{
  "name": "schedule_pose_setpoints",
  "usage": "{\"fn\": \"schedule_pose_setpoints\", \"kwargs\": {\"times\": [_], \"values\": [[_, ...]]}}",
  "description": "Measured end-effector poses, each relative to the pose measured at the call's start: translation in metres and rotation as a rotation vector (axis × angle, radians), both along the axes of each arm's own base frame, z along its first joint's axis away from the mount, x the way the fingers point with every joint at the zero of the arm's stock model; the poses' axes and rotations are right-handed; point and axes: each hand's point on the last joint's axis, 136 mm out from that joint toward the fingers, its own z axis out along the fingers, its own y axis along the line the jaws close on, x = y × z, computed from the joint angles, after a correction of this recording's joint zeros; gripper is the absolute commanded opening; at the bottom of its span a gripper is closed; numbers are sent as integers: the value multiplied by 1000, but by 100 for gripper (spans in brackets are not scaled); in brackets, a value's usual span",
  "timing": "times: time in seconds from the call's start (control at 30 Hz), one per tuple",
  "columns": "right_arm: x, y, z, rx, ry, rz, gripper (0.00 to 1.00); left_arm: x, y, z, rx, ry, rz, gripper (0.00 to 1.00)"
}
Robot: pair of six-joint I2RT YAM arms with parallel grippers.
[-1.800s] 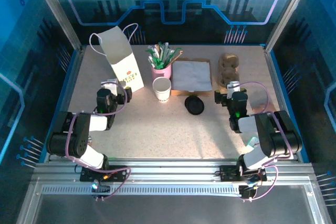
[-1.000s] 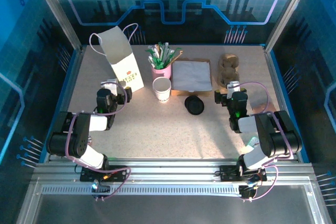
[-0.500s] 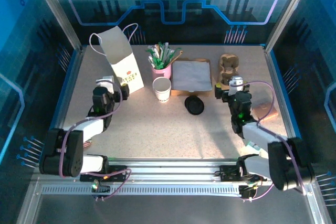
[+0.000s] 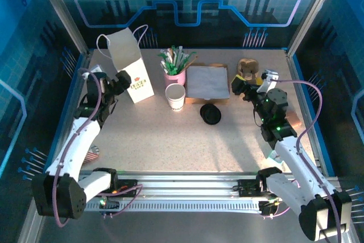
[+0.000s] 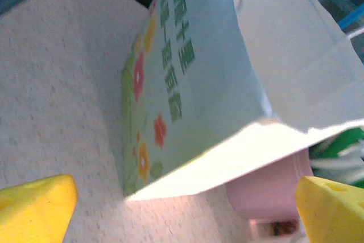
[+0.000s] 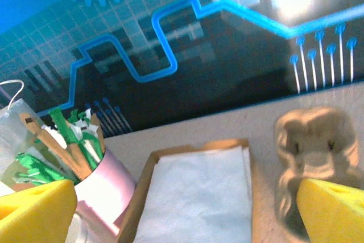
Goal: Pack the takeout coffee
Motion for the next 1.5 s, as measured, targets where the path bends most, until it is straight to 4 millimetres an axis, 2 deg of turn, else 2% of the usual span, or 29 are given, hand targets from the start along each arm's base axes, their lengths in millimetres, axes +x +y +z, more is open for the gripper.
{"fn": "schedule_pose_setpoints", "kwargs": {"times": [0.17, 0.37, 0.47, 0.57, 0.73, 0.87, 1.0, 1.23, 1.5], "values": [[-6, 19, -9, 36, 106, 81, 100, -24, -11, 6, -90, 18, -26, 99], [-21, 54, -4, -27, 153, 190, 100, -40, -28, 14, -158, 54, -65, 97], [-24, 73, 2, -90, 182, 238, 100, -41, -49, 22, -163, 81, -125, 95], [-26, 82, 1, -142, 232, 257, 100, -44, -74, 25, -167, 113, -185, 93], [-33, 83, -22, -209, 356, 263, 100, -56, -106, 13, -137, 206, -252, 90], [-41, 86, -43, -251, 451, 284, 100, -55, -127, -4, -97, 293, -284, 89], [-53, 92, -59, -298, 514, 317, 100, -49, -141, -29, -63, 383, -292, 82], [-66, 92, -66, -341, 550, 331, 100, -26, -156, -59, -28, 488, -289, 77], [-82, 98, -68, -395, 555, 369, 100, 1, -179, -71, -11, 525, -311, 70]]}}
